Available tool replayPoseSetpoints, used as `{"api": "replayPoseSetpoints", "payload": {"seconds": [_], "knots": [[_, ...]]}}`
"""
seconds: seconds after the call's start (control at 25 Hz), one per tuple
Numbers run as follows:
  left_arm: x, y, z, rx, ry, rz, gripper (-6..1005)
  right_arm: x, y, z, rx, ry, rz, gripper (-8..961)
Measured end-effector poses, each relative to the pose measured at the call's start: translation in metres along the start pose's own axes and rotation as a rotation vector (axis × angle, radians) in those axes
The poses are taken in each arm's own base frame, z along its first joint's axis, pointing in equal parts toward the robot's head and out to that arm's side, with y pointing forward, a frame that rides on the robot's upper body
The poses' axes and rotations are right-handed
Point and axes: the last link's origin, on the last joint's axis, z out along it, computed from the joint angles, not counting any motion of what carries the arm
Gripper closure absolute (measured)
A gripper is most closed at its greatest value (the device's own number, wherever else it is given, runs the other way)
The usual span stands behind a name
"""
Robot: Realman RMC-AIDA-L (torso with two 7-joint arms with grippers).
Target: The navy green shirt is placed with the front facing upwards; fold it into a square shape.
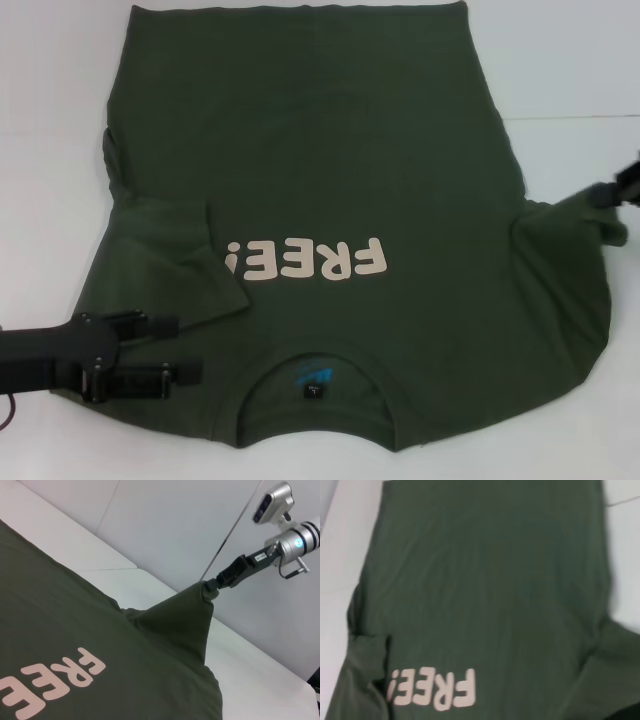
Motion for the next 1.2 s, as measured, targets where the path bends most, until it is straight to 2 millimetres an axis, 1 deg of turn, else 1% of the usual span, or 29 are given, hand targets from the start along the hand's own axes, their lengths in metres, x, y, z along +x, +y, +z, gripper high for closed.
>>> {"api": "replayPoseSetpoints", "payload": {"seconds": [0.32,0.48,0.52,0.56,0.72,0.76,0.92,1.2], "knots": [[0.0,0.0,0.0,0.0,0.0,0.001,92,-0.015,0.04,0.034,-0.022,0.05,-0.097,941],[0.0,0.0,0.0,-0.001,0.0,0.002,93,-0.018,0.054,0.05,-0.025,0.071,-0.132,940],[0.0,0.0,0.001,-0.002,0.0,0.002,93,-0.018,0.06,0.057,-0.021,0.078,-0.146,940],[0.0,0.0,0.001,-0.002,0.0,0.002,93,-0.018,0.06,0.057,-0.021,0.078,-0.146,940],[0.001,0.0,0.001,-0.004,0.001,0.002,93,-0.02,0.07,0.069,-0.01,0.084,-0.174,940],[0.001,0.0,0.001,-0.004,0.001,0.002,93,-0.02,0.07,0.069,-0.01,0.084,-0.174,940],[0.001,-0.001,0.002,0.0,0.001,0.002,94,-0.02,0.077,0.079,-0.008,0.098,-0.189,940],[0.003,-0.002,0.004,-0.001,0.001,0.005,95,-0.016,0.079,0.091,-0.006,0.113,-0.194,939]]}}
